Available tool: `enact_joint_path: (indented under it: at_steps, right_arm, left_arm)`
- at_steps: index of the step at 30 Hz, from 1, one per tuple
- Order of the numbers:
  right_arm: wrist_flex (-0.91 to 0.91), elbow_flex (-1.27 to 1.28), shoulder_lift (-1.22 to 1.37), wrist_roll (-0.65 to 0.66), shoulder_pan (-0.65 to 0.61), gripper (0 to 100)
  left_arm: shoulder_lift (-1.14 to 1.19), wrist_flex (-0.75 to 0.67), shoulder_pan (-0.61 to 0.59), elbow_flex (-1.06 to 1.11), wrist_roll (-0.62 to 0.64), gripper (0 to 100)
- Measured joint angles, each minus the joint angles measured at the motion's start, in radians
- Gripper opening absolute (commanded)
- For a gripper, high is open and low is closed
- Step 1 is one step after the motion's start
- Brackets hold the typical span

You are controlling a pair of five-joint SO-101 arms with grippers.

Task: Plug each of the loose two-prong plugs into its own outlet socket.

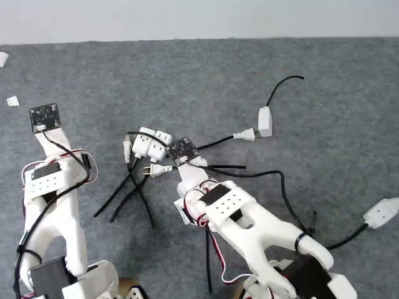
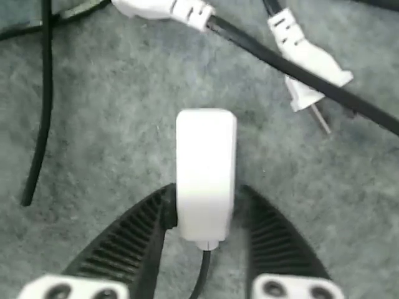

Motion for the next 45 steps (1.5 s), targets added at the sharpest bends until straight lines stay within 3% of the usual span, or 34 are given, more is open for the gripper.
enact_joint_path:
  at_steps: [13,18,29,45]
  right_arm:
    - [0.167,-0.098,-0.184,0.0,0.048,21.0]
    - [0.206,-0.098,-0.267,0.0,0.051,0.0]
    - [0.169,-0.08,-0.27,0.078,-0.081,1.1]
    - [0.078,-0.08,-0.074,0.114,0.077,1.1]
  left_arm:
    - [0.0,0.0,0.0,0.0,0.0,10]
    - [0.0,0.0,0.0,0.0,0.0,10]
    - [0.0,0.0,0.0,0.0,0.0,10]
    - [0.0,0.0,0.0,0.0,0.0,10]
